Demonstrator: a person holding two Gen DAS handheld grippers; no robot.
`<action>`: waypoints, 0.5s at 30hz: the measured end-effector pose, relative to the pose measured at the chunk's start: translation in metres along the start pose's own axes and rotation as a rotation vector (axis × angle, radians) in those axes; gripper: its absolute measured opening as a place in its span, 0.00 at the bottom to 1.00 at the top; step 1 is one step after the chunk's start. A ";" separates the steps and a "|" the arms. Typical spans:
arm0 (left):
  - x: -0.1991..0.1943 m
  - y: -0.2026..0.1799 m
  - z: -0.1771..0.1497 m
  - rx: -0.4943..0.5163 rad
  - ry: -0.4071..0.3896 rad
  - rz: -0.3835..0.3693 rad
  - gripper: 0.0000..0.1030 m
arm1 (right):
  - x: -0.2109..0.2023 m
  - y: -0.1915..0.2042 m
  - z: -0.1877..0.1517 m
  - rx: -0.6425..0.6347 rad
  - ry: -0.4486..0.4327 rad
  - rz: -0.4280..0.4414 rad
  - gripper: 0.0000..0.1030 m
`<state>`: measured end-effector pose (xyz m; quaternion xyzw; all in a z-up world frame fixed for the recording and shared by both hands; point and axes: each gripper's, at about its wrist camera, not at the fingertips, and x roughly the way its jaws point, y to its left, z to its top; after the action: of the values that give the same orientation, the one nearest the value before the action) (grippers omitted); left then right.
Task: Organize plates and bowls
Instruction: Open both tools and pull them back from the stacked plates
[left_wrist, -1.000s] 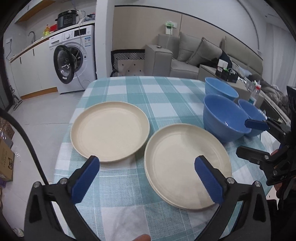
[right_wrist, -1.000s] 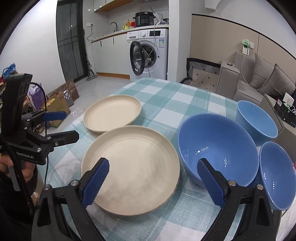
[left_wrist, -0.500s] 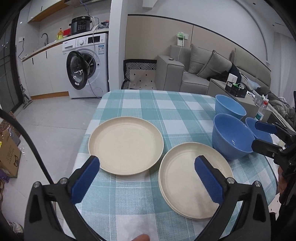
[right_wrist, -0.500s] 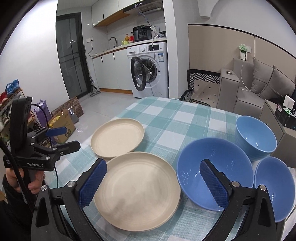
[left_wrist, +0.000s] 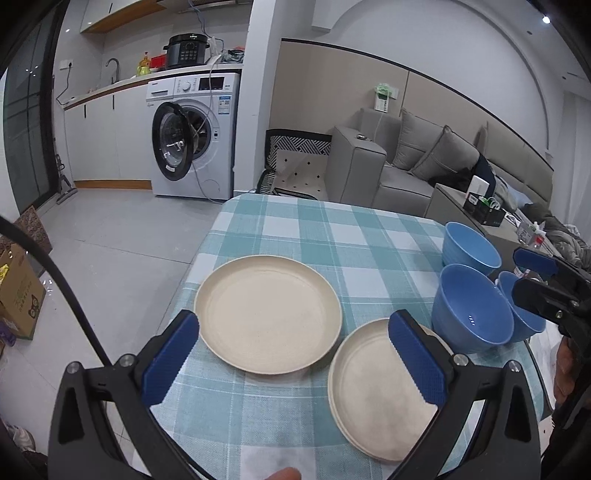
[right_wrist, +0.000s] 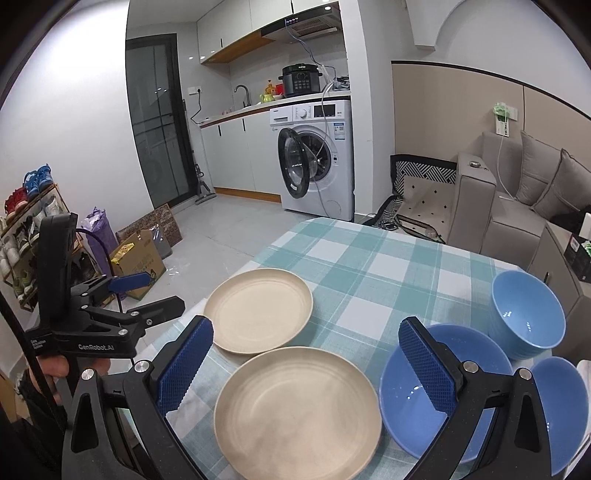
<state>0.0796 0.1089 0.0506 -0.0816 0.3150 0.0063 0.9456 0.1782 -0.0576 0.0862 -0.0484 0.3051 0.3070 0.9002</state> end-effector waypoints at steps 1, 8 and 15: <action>0.002 0.002 0.001 -0.003 0.000 0.009 1.00 | 0.004 0.000 0.002 0.004 0.007 0.009 0.99; 0.024 0.015 0.010 -0.039 0.020 0.048 1.00 | 0.026 0.002 0.017 0.035 0.032 0.037 0.99; 0.040 0.029 0.010 -0.052 0.043 0.082 1.00 | 0.051 0.005 0.027 0.012 0.048 0.004 0.99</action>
<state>0.1155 0.1373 0.0307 -0.0934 0.3380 0.0515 0.9351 0.2212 -0.0193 0.0792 -0.0496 0.3285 0.3054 0.8924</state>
